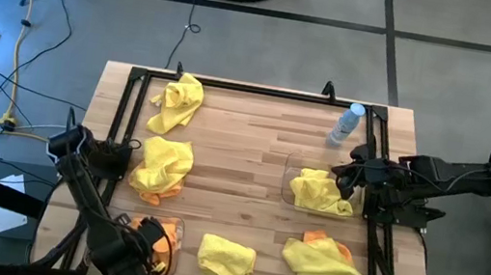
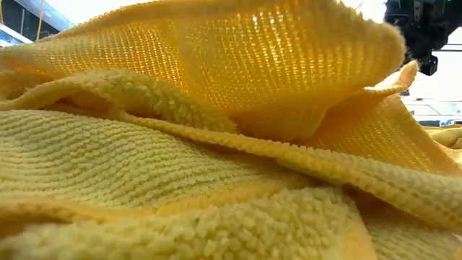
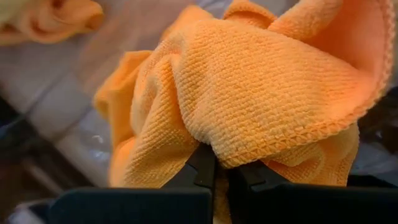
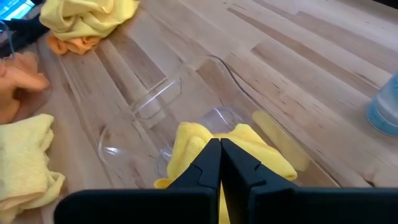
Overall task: Sort microfiber towel by color & place in baskets
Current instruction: Put the orange microfiber cloth into the left transparent bin
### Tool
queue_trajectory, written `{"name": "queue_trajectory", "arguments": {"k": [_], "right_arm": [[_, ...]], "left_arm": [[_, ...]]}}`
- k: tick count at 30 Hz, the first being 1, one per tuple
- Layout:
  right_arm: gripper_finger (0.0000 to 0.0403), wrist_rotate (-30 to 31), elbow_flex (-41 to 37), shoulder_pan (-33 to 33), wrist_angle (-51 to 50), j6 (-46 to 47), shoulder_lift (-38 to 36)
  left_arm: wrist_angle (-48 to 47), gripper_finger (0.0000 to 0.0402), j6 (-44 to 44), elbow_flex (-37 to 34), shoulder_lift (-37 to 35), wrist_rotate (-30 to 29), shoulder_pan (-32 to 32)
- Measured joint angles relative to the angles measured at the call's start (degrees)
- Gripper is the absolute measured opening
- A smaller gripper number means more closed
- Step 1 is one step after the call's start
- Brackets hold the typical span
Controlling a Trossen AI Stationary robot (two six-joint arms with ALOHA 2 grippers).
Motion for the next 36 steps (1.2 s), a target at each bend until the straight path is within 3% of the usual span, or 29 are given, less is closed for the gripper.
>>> {"name": "queue_trajectory", "arguments": {"k": [6, 13, 21, 36], "right_arm": [[0.0002, -2.7, 0.0, 0.0, 0.4, 0.0, 0.0], [0.0001, -4.6, 0.0, 0.0, 0.4, -0.2, 0.0], [0.0000, -4.9, 0.0, 0.0, 0.4, 1.1, 0.0], [0.0000, -4.9, 0.0, 0.0, 0.3, 1.2, 0.0]], "left_arm": [[11.4, 0.0000, -1.5, -12.7, -3.5, 1.8, 0.0], [18.4, 0.0000, -1.9, -21.4, -5.2, 4.5, 0.0], [18.6, 0.0031, -4.7, -22.7, -5.2, 4.6, 0.2], [18.7, 0.0163, -7.2, -22.6, -8.5, 4.7, 0.5]]}}
